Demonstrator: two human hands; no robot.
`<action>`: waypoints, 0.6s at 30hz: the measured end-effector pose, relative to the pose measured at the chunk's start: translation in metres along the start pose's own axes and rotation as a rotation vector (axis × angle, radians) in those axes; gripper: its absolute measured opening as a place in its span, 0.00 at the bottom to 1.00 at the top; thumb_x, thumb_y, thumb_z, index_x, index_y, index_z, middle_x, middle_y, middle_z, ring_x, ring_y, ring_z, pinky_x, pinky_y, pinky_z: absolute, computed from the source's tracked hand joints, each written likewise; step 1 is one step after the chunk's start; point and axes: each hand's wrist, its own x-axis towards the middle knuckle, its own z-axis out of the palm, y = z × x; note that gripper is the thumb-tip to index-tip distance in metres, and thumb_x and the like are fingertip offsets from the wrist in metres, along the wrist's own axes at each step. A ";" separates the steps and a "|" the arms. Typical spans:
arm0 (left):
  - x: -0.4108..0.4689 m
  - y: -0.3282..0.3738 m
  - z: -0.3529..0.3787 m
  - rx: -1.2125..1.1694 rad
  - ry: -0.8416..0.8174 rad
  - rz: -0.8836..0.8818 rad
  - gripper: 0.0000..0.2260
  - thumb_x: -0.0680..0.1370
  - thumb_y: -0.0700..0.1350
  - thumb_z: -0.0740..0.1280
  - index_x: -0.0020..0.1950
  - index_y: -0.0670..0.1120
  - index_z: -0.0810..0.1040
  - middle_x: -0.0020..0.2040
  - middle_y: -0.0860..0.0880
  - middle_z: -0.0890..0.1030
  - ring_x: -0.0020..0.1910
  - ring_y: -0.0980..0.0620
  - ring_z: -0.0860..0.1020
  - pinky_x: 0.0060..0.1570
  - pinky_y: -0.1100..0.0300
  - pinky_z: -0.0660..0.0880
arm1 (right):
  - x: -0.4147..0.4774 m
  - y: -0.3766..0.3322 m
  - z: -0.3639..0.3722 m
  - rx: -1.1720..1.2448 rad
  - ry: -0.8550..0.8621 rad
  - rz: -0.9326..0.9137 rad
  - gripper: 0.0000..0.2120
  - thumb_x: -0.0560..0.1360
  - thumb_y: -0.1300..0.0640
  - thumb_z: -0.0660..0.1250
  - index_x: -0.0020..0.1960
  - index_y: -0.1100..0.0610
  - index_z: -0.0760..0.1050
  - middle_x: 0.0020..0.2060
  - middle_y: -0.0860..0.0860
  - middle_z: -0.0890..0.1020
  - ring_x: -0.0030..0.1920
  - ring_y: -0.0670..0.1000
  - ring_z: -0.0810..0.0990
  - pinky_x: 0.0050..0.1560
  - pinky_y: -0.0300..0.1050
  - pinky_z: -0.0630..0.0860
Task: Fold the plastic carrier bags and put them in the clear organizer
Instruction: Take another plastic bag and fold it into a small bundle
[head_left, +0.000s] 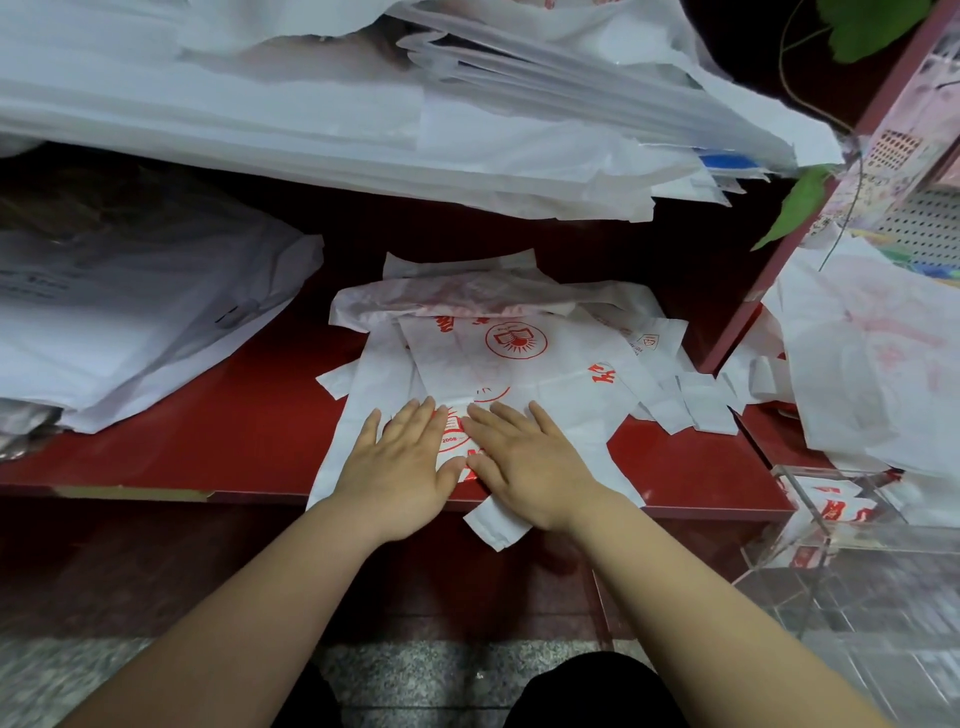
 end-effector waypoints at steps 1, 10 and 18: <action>0.000 -0.001 0.000 -0.011 -0.005 -0.001 0.33 0.75 0.61 0.37 0.76 0.47 0.40 0.77 0.50 0.41 0.75 0.55 0.39 0.71 0.54 0.36 | -0.001 0.000 -0.002 0.015 -0.016 0.010 0.23 0.82 0.49 0.47 0.75 0.51 0.50 0.75 0.46 0.50 0.74 0.46 0.46 0.71 0.45 0.37; -0.019 -0.022 -0.024 -0.025 0.203 0.263 0.44 0.57 0.69 0.49 0.70 0.53 0.67 0.69 0.52 0.70 0.64 0.54 0.71 0.58 0.61 0.51 | -0.012 -0.002 -0.011 0.224 -0.062 -0.018 0.43 0.62 0.39 0.62 0.74 0.48 0.55 0.75 0.46 0.54 0.74 0.46 0.44 0.70 0.50 0.33; -0.032 -0.031 -0.008 -0.001 0.339 0.369 0.24 0.62 0.57 0.57 0.54 0.51 0.73 0.48 0.51 0.83 0.47 0.52 0.81 0.61 0.50 0.58 | -0.018 -0.007 0.002 0.153 0.147 -0.096 0.32 0.69 0.38 0.58 0.69 0.51 0.67 0.71 0.49 0.66 0.73 0.51 0.57 0.71 0.49 0.39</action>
